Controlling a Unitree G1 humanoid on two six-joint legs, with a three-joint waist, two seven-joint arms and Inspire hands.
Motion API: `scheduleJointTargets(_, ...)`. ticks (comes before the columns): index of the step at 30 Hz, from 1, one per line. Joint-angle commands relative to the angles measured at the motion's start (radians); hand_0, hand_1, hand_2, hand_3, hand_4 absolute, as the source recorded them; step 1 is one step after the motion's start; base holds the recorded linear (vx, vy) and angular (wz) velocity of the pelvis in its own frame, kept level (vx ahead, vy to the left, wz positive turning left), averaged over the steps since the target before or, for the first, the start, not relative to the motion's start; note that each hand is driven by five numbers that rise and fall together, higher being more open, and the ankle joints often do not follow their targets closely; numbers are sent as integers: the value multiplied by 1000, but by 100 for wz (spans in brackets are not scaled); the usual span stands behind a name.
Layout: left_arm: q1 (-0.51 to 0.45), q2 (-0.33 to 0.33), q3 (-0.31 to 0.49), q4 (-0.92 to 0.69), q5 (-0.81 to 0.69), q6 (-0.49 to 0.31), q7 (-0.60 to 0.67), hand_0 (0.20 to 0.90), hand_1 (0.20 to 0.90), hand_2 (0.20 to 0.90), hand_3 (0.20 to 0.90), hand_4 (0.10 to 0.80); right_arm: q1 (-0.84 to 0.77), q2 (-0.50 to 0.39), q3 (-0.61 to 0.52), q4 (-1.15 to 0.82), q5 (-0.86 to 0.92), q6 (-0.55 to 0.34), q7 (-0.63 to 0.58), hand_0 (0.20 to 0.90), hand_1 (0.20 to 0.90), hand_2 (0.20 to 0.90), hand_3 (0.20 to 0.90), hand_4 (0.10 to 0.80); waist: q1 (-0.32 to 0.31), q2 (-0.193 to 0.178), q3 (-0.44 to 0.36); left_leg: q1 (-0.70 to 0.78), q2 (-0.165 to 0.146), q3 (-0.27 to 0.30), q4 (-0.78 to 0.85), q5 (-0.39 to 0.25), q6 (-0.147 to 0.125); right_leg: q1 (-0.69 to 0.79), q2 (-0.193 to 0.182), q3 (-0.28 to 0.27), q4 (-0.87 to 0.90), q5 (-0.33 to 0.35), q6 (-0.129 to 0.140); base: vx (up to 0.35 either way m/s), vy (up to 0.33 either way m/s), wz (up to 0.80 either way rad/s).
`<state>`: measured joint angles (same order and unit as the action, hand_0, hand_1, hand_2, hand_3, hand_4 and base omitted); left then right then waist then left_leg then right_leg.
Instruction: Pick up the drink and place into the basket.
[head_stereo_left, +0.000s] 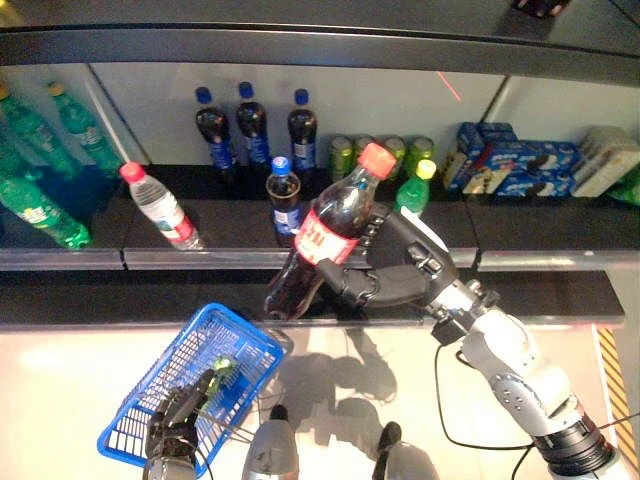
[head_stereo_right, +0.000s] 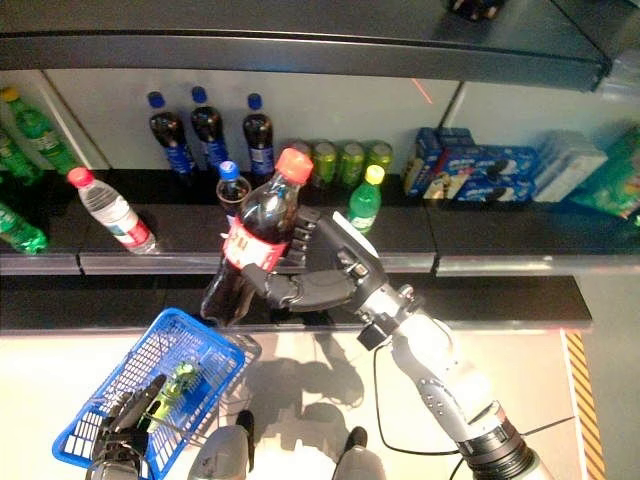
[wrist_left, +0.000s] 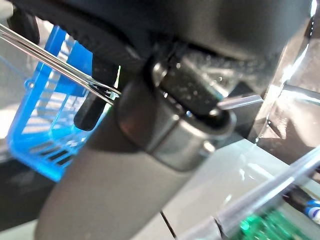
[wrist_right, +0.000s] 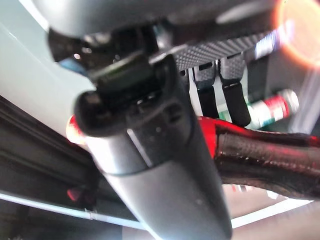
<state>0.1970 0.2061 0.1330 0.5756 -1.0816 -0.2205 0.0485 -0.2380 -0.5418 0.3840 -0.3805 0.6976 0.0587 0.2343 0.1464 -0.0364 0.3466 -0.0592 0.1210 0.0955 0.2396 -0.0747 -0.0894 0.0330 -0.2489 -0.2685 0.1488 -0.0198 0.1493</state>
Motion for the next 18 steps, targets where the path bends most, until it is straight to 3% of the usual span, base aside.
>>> scheduleJointTargets(1, -13, 75, -25, -283, -38, -124, -157, 300, 300, 300, 200, 100, -150, 81, 52, -126, 52, -96, -15, 300, 300, 300, 200, 100, 51, 31, -142, 74, 62, -36, -31, 26, -25, 18, -19, -44, 51, -59, -21, -3, 39, 23)
scheduleJointTargets(5, -1, 112, -69, -495, 9, -105, -150, 300, 300, 300, 200, 100, -182, 113, 149, -95, 38, -99, -82, 300, 300, 300, 200, 100, 106, 33, -137, 54, 52, -82, -51, 49, -27, 34, -21, -80, 30, -49, -17, -4, 18, 46)
scheduleJointTargets(14, 23, 179, -105, -831, -104, -24, -371, 300, 300, 300, 200, 100, -279, 211, 263, 7, -61, -116, -268, 300, 300, 300, 200, 100, 215, 39, -114, 17, 20, -176, -58, 73, -29, 78, -25, -163, 11, -41, -12, 20, 4, 38)
scheduleJointTargets(18, 11, 196, -112, -899, -133, 5, -456, 300, 300, 300, 200, 100, -306, 229, 278, 34, -92, -113, -317, 300, 300, 300, 200, 100, 236, 40, -113, 12, 12, -197, -61, 79, -31, 90, -28, -184, 5, -35, -10, 40, 18, 29)
